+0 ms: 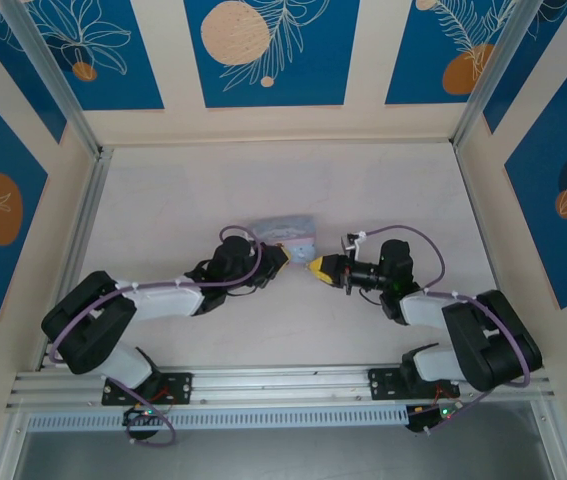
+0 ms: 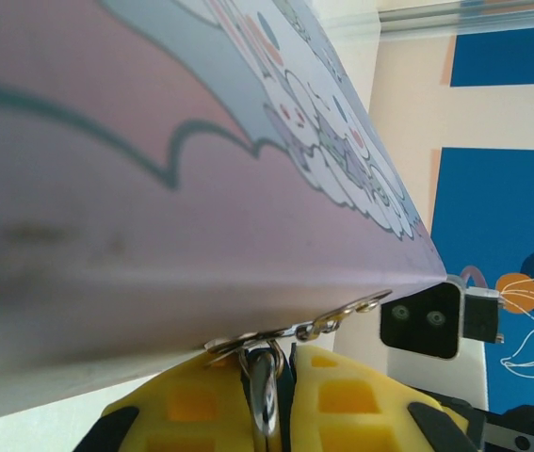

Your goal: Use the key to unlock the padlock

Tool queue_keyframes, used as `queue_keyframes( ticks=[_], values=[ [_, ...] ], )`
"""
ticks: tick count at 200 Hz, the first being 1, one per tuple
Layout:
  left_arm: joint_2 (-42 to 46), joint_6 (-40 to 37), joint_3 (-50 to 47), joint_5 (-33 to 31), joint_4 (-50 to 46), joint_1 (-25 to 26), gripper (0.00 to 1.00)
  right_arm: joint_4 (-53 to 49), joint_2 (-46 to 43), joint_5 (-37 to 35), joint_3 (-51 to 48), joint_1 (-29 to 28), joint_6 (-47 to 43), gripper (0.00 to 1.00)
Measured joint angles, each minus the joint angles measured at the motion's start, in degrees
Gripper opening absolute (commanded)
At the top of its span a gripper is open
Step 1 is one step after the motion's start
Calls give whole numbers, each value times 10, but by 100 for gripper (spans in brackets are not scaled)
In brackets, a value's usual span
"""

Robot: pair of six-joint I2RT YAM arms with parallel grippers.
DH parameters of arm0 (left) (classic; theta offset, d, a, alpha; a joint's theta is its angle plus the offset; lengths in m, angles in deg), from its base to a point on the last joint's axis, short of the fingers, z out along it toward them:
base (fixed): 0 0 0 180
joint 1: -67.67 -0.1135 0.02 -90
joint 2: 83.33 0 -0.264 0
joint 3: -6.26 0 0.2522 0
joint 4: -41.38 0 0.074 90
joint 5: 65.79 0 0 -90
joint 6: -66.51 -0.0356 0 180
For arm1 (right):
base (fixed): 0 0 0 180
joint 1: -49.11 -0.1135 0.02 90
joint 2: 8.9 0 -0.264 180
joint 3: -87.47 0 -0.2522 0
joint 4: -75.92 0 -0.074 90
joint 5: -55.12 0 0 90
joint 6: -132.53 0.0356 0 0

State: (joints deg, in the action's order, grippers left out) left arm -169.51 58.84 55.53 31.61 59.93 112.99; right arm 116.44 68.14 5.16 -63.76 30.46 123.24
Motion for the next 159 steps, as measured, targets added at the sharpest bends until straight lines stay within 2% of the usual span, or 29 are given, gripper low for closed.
queue_keyframes(
  ticks=[42, 106, 159],
  values=[
    [-3, 6, 0, 5, 20, -5, 0, 36, 21, -5, 0, -12, 0, 0],
    [-66, 43, -1, 19, 129, -7, 0, 36, 13, -19, -2, -23, -4, 0],
    [-69, 57, -2, 39, 155, -7, 0, 33, 13, -16, -2, -9, -16, 0]
  ],
)
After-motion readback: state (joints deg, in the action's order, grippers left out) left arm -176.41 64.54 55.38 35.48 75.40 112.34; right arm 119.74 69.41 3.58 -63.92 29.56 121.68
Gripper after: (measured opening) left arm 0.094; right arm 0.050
